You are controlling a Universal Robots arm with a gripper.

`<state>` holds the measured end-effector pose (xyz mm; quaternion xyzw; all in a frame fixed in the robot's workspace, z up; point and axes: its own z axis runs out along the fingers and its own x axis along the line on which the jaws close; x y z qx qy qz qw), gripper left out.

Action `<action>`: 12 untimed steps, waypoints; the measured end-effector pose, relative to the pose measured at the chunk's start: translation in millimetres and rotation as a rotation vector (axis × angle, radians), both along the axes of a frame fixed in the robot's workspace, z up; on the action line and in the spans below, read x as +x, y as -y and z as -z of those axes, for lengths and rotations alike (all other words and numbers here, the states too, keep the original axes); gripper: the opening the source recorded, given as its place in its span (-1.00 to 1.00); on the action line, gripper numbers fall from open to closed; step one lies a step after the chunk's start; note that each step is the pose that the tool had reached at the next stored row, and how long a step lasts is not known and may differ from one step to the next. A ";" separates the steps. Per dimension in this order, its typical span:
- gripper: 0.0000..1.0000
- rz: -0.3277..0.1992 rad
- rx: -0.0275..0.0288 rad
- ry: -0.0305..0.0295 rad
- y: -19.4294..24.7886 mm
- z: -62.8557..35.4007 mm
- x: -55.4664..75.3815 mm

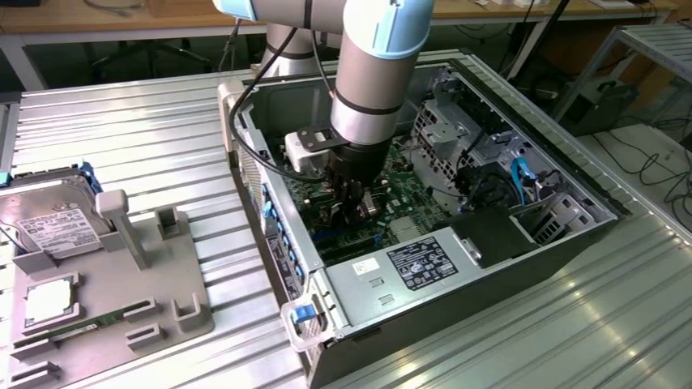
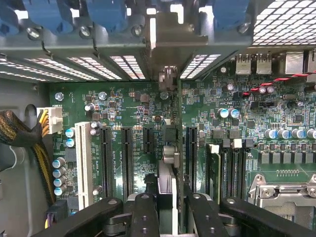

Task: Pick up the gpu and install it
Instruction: 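Insert the gpu into the slot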

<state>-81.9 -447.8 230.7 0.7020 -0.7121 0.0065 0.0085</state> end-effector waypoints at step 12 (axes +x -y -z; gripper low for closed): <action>-0.44 0.000 -0.0008 -0.0007 0.1 8.0 -0.1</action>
